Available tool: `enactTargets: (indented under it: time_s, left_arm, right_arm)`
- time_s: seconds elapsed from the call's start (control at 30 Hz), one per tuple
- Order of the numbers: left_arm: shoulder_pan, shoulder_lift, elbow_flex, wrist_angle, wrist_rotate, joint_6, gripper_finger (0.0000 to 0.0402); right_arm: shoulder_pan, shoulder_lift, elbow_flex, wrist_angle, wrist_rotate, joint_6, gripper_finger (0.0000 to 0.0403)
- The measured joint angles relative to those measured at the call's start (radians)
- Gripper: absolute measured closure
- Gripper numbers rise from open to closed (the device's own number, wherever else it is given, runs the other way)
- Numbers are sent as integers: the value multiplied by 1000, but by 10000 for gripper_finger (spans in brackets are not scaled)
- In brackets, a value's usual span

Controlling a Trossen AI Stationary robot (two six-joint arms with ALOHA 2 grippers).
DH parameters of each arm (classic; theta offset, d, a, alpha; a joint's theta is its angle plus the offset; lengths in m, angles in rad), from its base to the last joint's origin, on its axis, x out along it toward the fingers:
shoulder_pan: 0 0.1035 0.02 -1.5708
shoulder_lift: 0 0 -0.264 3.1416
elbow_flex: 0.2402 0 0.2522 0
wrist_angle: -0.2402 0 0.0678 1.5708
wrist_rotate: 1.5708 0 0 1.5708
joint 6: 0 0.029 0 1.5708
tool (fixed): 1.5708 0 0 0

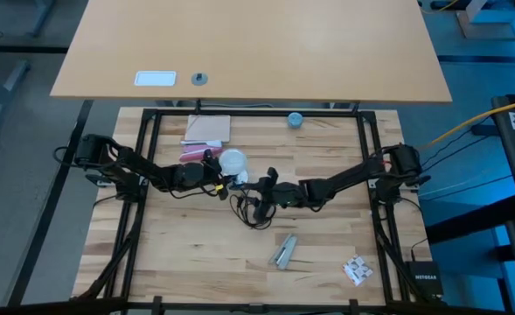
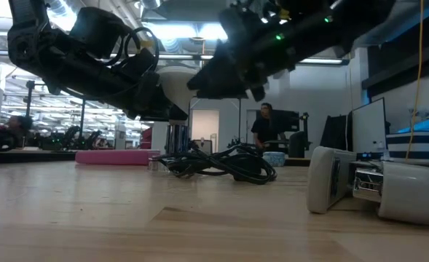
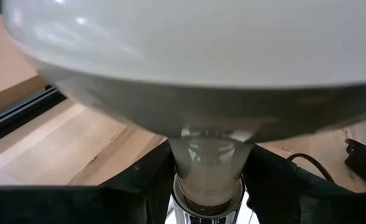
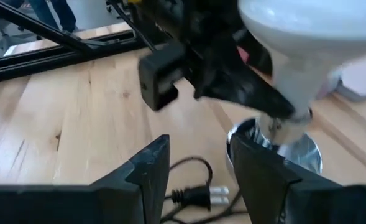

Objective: Screw lightbulb
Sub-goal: Insert the lightbulb into the lamp

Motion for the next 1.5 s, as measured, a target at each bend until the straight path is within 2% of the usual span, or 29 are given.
enactTargets:
  time_s: [0.2, 0.63, 1.0, 1.33, 1.5]
  left_arm:
    - [0, 0, 0, 0, 0, 0, 231]
    - [0, 0, 0, -1, 0, 0, 231]
    - [0, 0, 0, -6, 0, 0, 231]
    - [0, 0, 0, -7, 0, 0, 231]
    - [0, 0, 0, -8, 0, 0, 231]
  right_arm:
    - [0, 13, 42, -131, 34, 4, 231]
    - [0, 100, 43, -173, 24, 314, 231]
    - [0, 205, 120, -144, 25, 317, 231]
    - [0, 238, 237, -469, 28, 311, 231]
    - [0, 238, 241, -497, 30, 311, 231]
